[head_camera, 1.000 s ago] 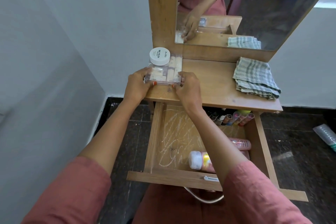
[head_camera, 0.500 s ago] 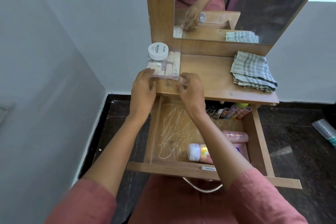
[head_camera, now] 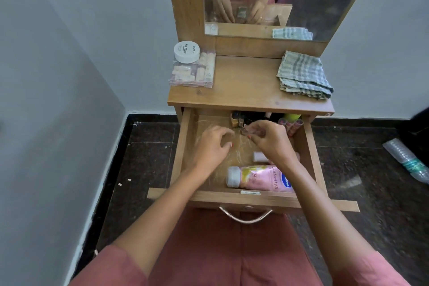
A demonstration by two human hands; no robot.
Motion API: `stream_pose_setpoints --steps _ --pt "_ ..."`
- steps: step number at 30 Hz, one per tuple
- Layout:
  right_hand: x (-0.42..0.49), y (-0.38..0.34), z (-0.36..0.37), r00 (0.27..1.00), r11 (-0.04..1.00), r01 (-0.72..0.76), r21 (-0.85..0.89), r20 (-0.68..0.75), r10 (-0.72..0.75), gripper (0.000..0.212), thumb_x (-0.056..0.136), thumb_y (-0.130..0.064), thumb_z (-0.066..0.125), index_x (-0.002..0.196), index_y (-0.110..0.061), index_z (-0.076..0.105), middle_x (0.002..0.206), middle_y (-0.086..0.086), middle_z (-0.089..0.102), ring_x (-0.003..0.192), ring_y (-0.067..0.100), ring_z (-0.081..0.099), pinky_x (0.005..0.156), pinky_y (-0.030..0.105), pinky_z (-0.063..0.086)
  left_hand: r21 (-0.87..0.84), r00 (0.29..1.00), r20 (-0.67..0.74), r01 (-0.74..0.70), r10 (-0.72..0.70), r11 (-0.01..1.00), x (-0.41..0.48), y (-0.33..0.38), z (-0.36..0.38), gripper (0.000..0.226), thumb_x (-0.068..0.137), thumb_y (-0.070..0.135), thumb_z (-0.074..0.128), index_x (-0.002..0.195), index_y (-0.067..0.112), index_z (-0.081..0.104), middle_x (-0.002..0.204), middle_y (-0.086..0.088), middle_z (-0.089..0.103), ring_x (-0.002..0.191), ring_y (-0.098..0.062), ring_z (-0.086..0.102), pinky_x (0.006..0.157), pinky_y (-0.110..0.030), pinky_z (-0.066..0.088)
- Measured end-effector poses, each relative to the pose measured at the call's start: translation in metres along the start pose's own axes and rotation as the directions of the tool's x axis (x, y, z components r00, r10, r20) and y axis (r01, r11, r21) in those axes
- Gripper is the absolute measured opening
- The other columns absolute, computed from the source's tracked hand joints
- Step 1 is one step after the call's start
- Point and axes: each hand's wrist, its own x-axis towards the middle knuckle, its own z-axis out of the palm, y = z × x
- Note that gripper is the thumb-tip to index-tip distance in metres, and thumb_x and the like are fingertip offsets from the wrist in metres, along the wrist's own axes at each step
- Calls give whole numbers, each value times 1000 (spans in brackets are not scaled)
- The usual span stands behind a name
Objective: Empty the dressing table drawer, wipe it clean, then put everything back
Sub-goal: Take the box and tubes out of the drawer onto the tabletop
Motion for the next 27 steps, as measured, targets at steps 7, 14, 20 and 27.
stream_pose_setpoints --steps 7,14,20,27 --pt "-20 58 -20 980 968 -40 -247 178 85 26 83 0 60 108 -2 65 111 12 65 101 25 61 89 37 50 29 905 389 177 -174 984 -10 -11 19 47 79 15 68 123 9 53 127 -5 57 113 -16 54 92 -21 40" --pt "-13 73 -27 958 905 57 -422 280 70 35 80 0 56 113 -10 63 121 8 61 111 25 57 91 40 49 64 816 528 240 -237 969 -10 -21 22 57 72 13 75 124 8 51 124 -5 58 108 -16 55 87 -22 43" --pt "-7 71 -29 930 842 73 -534 341 136 30 83 -4 54 112 -10 61 115 10 62 103 27 58 84 38 51 73 792 570 217 -219 973 -9 -22 23 60 70 14 76 125 7 52 124 -6 59 110 -18 56 93 -25 42" --pt "-2 67 -29 912 811 101 -577 380 157 35 81 -12 58 116 -10 59 116 11 62 102 30 60 83 40 52 -19 803 547 296 -238 955 -7 -24 25 42 68 10 76 108 9 64 102 -4 67 95 -17 61 88 -31 48"
